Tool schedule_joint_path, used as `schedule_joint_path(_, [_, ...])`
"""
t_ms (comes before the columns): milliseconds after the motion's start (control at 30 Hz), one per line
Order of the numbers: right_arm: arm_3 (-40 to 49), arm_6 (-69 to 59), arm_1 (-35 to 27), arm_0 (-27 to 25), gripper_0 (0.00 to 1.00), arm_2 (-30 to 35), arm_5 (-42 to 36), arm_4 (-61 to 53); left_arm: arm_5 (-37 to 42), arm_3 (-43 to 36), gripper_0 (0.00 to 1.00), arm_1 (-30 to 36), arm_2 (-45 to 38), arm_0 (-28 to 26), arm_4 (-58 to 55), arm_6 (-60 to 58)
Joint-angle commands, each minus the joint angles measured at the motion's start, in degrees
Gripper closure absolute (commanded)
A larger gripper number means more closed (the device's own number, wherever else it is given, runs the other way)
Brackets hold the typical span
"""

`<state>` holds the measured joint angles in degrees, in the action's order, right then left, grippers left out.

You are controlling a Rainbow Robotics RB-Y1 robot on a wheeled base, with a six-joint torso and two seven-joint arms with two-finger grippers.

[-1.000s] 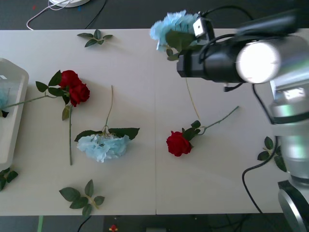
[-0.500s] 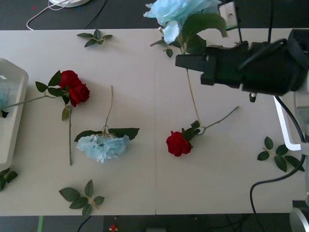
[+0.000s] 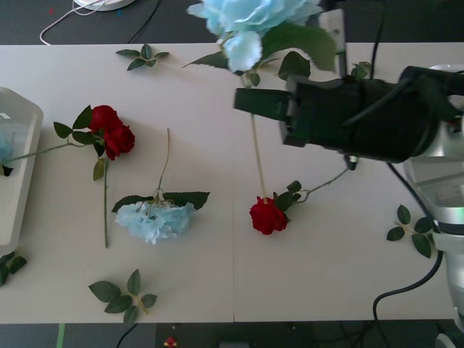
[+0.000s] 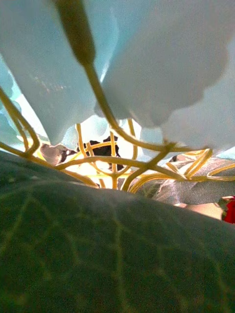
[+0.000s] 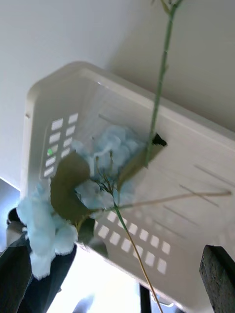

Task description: Place the red flowers into the right box and the blue flowers into the left box. If a person shows an open palm, hand one flower to the person first, then continue sorting.

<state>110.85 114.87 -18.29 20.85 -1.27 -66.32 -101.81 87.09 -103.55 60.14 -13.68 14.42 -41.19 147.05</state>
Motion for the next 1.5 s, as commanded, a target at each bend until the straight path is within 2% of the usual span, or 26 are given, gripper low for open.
schedule_joint_path(33, [2.4, 2.8, -1.3, -0.5, 1.0, -3.3, 3.5, -1.0, -3.3, 4.7, 0.0, -4.2, 4.2, 7.2, 2.9, 3.1])
schedule_joint_path(200, [2.4, 3.0, -1.2, -0.5, 1.0, -4.4, 4.9, -1.0, -9.8, 10.5, 0.0, -7.8, 8.0, 10.8, 5.1, 6.1])
schedule_joint_path(333, [2.4, 3.2, -1.3, -0.5, 1.0, -4.4, 4.9, -1.0, -10.6, 11.5, 0.0, -9.6, 8.5, 12.8, 4.9, 6.1])
schedule_joint_path(433, [2.4, 3.3, -1.2, -0.5, 1.0, -4.4, 4.9, -1.0, -7.4, 10.6, 0.0, -10.0, 8.1, 14.6, 2.4, 5.7])
schedule_joint_path(633, [2.4, 3.6, -1.2, -0.5, 1.0, -4.4, 4.9, -1.0, 6.5, 4.1, 0.0, -10.0, 1.8, 17.9, -8.6, 3.0])
schedule_joint_path(667, [2.4, 3.6, -1.2, -0.5, 1.0, -4.4, 4.9, -1.0, 6.5, 4.1, 0.0, -10.0, 1.8, 17.9, -8.6, 3.0])
schedule_joint_path(833, [2.4, 3.6, -1.3, -0.5, 1.0, -4.4, 4.9, -0.9, 14.6, -1.3, 0.0, -10.0, -2.1, 19.9, -24.5, -10.7])
schedule_joint_path(967, [2.4, 3.7, -1.2, -0.5, 1.0, -4.4, 4.9, -0.9, 14.4, -2.3, 0.0, -10.5, -2.9, 21.3, -34.8, -20.0])
schedule_joint_path(1200, [2.4, 3.8, -1.2, -0.5, 1.0, -4.4, 4.9, -0.9, 9.9, 2.6, 0.0, -12.4, -1.4, 21.9, -58.3, -36.3])
schedule_joint_path(1367, [2.4, 3.8, -1.3, -0.5, 1.0, -4.5, 4.9, -0.9, 8.6, 4.7, 0.0, -14.6, 0.9, 21.8, -63.7, -41.4])
schedule_joint_path(1500, [2.4, 3.9, -1.2, -0.5, 1.0, -4.5, 4.9, -0.9, 8.2, 7.7, 0.0, -16.7, 5.9, 21.9, -67.4, -46.9])
